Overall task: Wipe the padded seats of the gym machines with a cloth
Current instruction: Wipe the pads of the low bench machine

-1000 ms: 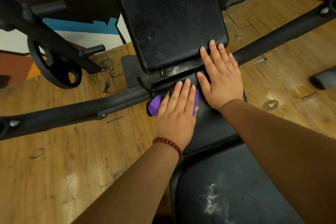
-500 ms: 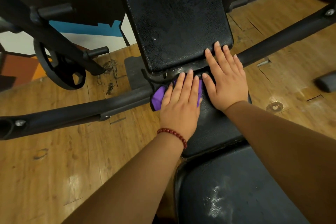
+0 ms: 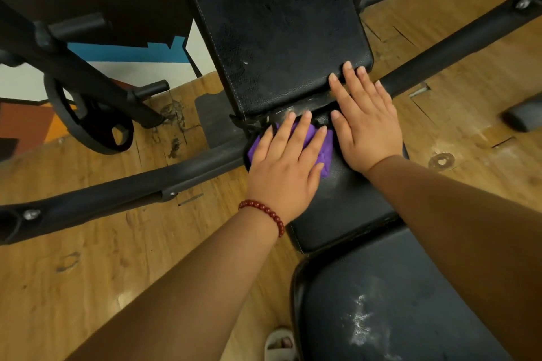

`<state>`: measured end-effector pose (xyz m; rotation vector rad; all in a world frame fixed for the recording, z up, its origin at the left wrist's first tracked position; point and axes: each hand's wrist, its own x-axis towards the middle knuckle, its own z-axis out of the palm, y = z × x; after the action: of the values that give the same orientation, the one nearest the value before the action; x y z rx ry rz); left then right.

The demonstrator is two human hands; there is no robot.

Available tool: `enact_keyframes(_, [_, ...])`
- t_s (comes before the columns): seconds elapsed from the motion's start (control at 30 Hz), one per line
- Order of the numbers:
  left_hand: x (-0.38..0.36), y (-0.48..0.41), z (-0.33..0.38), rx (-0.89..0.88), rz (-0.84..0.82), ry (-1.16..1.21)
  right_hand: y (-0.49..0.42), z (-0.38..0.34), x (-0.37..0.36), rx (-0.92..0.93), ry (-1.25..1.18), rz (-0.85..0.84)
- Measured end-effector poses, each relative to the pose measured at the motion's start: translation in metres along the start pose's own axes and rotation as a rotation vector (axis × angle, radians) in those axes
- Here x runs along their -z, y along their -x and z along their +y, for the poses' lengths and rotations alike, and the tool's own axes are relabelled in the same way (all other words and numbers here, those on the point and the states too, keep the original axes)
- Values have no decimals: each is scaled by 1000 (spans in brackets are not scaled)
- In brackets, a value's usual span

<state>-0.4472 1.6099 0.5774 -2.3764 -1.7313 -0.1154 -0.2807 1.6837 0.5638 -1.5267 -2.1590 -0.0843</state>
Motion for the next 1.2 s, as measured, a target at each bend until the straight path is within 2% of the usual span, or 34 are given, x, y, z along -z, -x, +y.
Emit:
enact_keyframes(0.23, [-8,24,14,-50,-4,8,-2,0,-1,3,1,35])
enact_keyframes(0.43, [-6,-9,13,48,36,53,-2,-1,-3,-6,-2,45])
enact_keyframes(0.6, [-12,18,14,-42,0,45,-2,0,-3,-5,-8,66])
enact_keyframes(0.83, [1,3,-6,-86,101,166,-1,0,-4,0,-5,77])
enact_keyframes(0.93, [-3,4,-15,-127,87,88,-1,0,-4,2,-6,74])
enact_keyframes(1.2, [-6,-5,11,44,57,73,0,0,-3,-22,-50,49])
